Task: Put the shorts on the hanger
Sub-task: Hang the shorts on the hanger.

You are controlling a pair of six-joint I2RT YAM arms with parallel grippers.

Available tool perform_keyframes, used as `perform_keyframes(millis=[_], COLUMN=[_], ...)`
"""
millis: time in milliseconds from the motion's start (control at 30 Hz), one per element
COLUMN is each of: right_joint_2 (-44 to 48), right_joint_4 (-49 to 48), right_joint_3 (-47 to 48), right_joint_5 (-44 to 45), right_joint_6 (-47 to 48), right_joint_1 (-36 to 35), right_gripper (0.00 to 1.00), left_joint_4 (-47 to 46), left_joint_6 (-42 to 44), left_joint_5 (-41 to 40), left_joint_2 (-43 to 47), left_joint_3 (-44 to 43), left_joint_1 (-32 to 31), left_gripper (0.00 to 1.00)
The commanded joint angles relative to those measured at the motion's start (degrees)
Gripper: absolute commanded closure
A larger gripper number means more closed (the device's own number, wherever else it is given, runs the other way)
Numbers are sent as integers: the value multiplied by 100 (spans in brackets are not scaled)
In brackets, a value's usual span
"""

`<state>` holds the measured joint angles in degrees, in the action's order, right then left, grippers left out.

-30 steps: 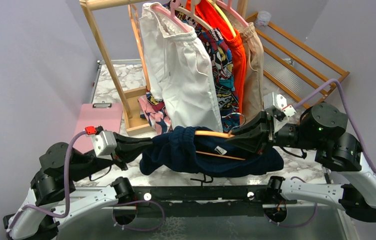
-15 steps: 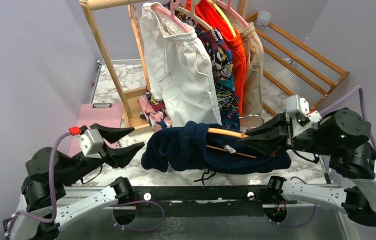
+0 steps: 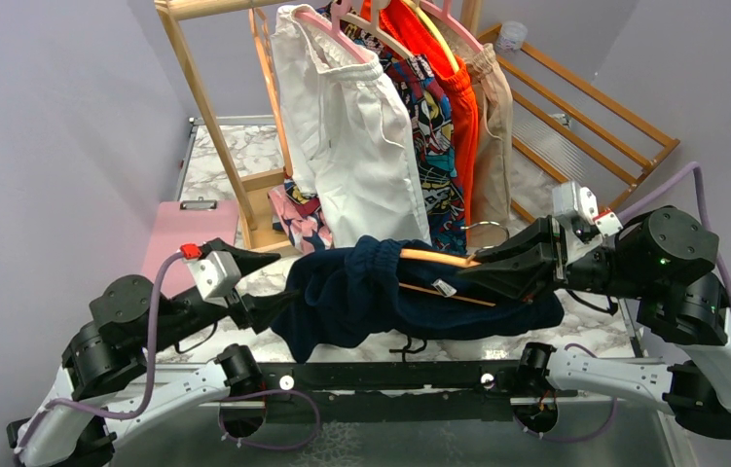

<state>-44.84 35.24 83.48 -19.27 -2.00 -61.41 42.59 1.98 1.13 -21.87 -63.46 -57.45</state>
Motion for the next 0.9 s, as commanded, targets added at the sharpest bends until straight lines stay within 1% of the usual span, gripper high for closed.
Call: perform_keyframes(millis=[0,100,133,167,200,300,333,433,500,767,867], right_joint_2=[80,81,84,80,73,85,102,190,248,468,457], right_joint_4=[-645,-674,-674,-679,-677,-659,-671,-734,-783,-1062,-1066], right_joint_3=[318,333,345,360,368,419,423,395,340,49,62], right_joint_5=[-174,-206,-216,-218,-218,-144,-105,-5,63,186,187], right_joint_6=[-81,-92,-90,-90,-90,-60,-56,-46,-46,-98,-113], right_joint_1=[-4,-11,-9,-8,-7,-8,-6,-9,-12,-11,-11], right_gripper=[99,99,99,99,99,99,99,99,99,99,99], left_joint_4=[-39,-31,-31,-31,-31,-4,18,257,370,476,489], left_joint_6=[109,125,135,134,139,144,145,96,1,-392,-466], left_joint_5=[401,420,400,350,287,-51,-270,-1049,-1294,-1689,-1620], left_joint_2=[-115,-99,-94,-84,-75,5,52,137,221,560,604], left_joint_3=[87,184,214,227,232,164,133,19,18,170,203], left_joint_1=[15,15,12,14,15,15,15,14,10,15,15], left_gripper=[32,36,41,48,58,95,100,100,100,100,100])
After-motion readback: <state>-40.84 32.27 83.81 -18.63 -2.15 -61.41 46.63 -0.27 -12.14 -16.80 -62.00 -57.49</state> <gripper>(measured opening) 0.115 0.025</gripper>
